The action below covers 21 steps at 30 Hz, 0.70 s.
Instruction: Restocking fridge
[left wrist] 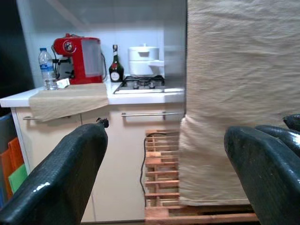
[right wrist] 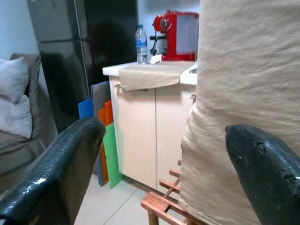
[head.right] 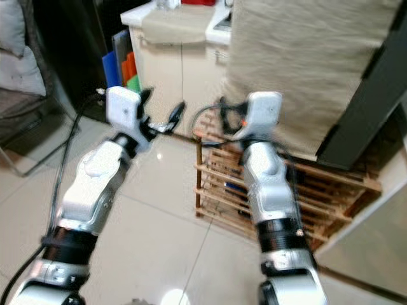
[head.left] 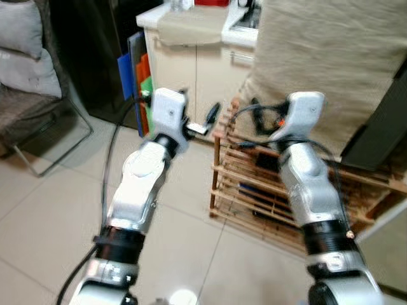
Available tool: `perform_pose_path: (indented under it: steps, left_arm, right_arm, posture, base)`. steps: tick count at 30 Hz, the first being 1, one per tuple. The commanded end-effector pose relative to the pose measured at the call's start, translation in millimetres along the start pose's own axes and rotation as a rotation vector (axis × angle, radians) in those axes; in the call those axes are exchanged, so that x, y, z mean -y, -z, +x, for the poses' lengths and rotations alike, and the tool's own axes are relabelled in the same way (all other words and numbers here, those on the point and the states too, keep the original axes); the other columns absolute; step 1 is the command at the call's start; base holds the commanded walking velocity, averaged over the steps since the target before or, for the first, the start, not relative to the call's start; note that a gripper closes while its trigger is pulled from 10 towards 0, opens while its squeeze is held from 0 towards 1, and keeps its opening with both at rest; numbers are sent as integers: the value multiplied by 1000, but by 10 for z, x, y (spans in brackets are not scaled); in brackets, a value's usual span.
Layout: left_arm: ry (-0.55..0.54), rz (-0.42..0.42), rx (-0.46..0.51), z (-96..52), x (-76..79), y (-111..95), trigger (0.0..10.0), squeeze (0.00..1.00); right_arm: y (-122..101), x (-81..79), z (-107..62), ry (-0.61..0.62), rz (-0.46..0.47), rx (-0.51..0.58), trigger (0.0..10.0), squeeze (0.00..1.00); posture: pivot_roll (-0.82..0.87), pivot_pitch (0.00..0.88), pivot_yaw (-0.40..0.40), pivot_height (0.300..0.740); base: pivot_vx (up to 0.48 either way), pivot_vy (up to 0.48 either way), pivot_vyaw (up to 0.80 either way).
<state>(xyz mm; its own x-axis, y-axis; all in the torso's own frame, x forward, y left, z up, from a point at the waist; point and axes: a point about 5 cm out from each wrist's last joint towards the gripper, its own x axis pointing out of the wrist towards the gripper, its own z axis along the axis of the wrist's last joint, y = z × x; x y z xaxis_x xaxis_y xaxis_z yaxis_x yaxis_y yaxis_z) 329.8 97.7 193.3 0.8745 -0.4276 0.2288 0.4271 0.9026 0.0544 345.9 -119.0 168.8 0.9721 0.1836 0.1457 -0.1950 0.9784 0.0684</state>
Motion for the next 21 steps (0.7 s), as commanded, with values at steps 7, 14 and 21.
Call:
perform_pose_path:
  steps: [7,14,21]
  left_arm:
    - [22,-24,7,32,23,-32,10000,0]
    - [4,-35,10,21,-15,-47,10000,0]
    - [-12,-32,-11,12,-36,-10,10000,0]
  right_arm:
    - [-61,86,-11,28,-15,32,10000,0]
    - [-54,95,-9,34,-8,24,10000,0]
    - [-42,107,-16,42,-9,21,10000,0]
  posture:
    - [-124,0,26,740]
    - [-115,0,20,740]
    - [-114,2,22,740]
  base:
    - [294,179,0]
    - [0,480,-452]
    - [0,480,-697]
